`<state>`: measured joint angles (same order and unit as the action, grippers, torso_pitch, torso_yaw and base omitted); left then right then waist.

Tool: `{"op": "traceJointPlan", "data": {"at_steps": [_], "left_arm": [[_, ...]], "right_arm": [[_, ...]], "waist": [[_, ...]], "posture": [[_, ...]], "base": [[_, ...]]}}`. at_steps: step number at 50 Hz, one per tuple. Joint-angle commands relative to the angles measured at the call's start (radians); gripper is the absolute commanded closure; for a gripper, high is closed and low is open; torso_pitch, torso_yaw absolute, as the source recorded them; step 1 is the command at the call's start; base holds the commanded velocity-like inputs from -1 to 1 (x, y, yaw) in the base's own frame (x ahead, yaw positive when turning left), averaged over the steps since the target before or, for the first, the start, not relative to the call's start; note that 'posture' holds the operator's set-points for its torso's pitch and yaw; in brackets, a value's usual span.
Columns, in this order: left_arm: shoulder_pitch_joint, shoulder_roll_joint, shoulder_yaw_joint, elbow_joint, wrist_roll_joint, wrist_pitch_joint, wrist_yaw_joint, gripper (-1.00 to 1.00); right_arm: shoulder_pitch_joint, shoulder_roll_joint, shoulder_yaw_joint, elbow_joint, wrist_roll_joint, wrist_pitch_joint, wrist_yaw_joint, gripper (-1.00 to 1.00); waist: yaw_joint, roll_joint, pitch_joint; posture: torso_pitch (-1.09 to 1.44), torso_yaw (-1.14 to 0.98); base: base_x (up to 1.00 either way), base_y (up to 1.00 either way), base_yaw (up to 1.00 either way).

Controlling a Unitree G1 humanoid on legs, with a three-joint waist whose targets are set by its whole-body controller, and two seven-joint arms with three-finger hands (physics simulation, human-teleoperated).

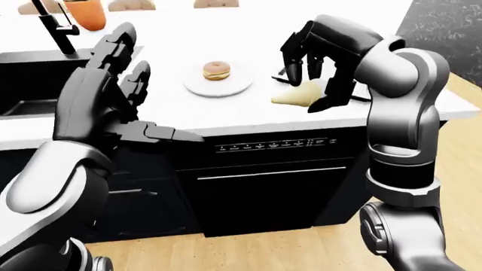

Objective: Move the dessert items from the plate to the tray.

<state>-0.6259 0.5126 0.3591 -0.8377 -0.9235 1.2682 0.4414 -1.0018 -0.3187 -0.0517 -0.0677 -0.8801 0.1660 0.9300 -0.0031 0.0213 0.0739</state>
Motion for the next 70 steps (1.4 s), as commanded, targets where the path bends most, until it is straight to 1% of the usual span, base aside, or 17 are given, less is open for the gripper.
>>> {"op": "traceJointPlan", "data": {"at_steps": [1,4,6,7,9,10,11,23,32,38,40,47,52,53,60,69,70], "left_arm": [[-0.017,0.01,0.009,-0.007,0.02,-0.042,-0.003,-1.0],[-0.012,0.007,0.01,-0.01,0.025,-0.042,-0.007,-1.0],[-0.007,0.003,0.009,-0.014,0.032,-0.043,-0.012,-1.0],[-0.006,0.003,0.008,-0.012,0.037,-0.045,-0.015,-1.0],[-0.007,0.001,0.009,-0.013,0.041,-0.042,-0.019,-1.0],[-0.005,0.0,0.01,-0.013,0.045,-0.044,-0.023,-1.0],[-0.001,0.0,0.011,-0.012,0.05,-0.048,-0.028,-1.0],[0.007,-0.008,0.016,-0.012,0.074,-0.05,-0.051,-1.0],[-0.028,0.001,0.02,0.011,0.079,-0.035,-0.056,-1.0],[-0.047,0.01,0.016,0.028,0.088,-0.034,-0.061,-1.0],[-0.058,0.011,0.014,0.032,0.086,-0.028,-0.059,-1.0],[-0.091,0.023,0.007,0.055,0.097,-0.022,-0.066,-1.0],[-0.14,0.034,0.004,0.071,0.086,0.004,-0.056,-1.0],[-0.148,0.04,0.002,0.082,0.089,0.001,-0.059,-1.0],[-0.202,0.068,-0.016,0.141,0.12,-0.001,-0.084,-1.0],[-0.237,0.075,-0.027,0.182,0.185,-0.002,-0.137,-1.0],[-0.24,0.077,-0.029,0.186,0.193,-0.004,-0.144,-1.0]], "right_arm": [[-0.032,-0.005,-0.012,-0.027,0.002,-0.011,-0.024,1.0],[-0.029,-0.004,-0.011,-0.025,0.0,-0.015,-0.028,1.0],[-0.019,-0.015,-0.003,-0.024,-0.014,-0.043,-0.028,1.0],[-0.019,-0.009,-0.007,-0.021,-0.012,-0.045,-0.029,1.0],[-0.016,-0.005,-0.007,-0.025,-0.015,-0.048,-0.025,1.0],[-0.018,-0.002,-0.009,-0.023,-0.016,-0.046,-0.025,1.0],[-0.018,-0.001,-0.008,-0.024,-0.017,-0.046,-0.024,1.0],[-0.023,0.016,-0.004,-0.03,-0.019,-0.03,-0.012,1.0],[-0.028,0.022,-0.008,-0.036,0.001,-0.007,-0.009,1.0],[-0.028,0.002,-0.015,-0.034,0.002,0.006,-0.015,1.0],[-0.028,-0.002,-0.017,-0.038,0.003,0.012,-0.012,1.0],[-0.036,-0.026,-0.034,-0.047,0.031,0.035,-0.003,1.0],[-0.033,-0.041,-0.034,-0.06,0.043,0.038,0.003,1.0],[-0.026,-0.047,-0.031,-0.069,0.047,0.026,0.011,1.0],[-0.044,-0.063,-0.042,-0.066,0.048,0.033,0.01,1.0],[-0.052,-0.078,-0.049,-0.065,0.055,0.036,0.009,1.0],[-0.052,-0.08,-0.049,-0.064,0.057,0.035,0.009,1.0]], "waist": [[0.0,0.002,-0.015],[0.02,0.077,-0.032],[0.016,0.055,-0.02],[0.006,0.019,-0.041],[-0.009,-0.153,-0.011],[0.011,-0.106,0.01],[-0.004,-0.068,-0.02],[0.026,-0.064,-0.033],[-0.051,0.081,-0.054],[-0.027,0.066,-0.044],[-0.028,0.075,-0.003],[-0.044,0.08,-0.025],[0.024,-0.069,-0.036],[0.023,-0.026,-0.047],[-0.004,-0.031,0.007],[-0.015,0.103,-0.039],[-0.007,0.078,-0.037]], "posture": [[0.0,0.0],[0.0,0.0],[0.0,0.0],[0.0,0.0],[0.0,0.0],[0.0,0.0],[0.0,0.0],[0.0,0.0],[0.0,0.0],[0.0,0.0],[0.0,0.0],[0.0,0.0],[0.0,0.0],[0.0,0.0],[0.0,0.0],[0.0,0.0],[0.0,0.0]], "base": [[-0.01,-1.0,0.0],[-0.02,-1.0,0.0],[0.0,-0.33,0.0],[0.0,0.32,0.0],[0.0,1.0,0.0],[0.0,1.0,0.0],[0.0,1.0,0.0],[0.0,0.92,0.08],[0.06,0.03,0.67],[0.1,-0.14,0.0],[0.61,-0.78,0.0],[0.51,-0.68,-0.11],[0.02,-0.04,-0.77],[0.0,0.0,0.0],[0.0,0.0,0.0],[0.36,-0.09,0.0],[0.41,-0.1,0.0]]}}
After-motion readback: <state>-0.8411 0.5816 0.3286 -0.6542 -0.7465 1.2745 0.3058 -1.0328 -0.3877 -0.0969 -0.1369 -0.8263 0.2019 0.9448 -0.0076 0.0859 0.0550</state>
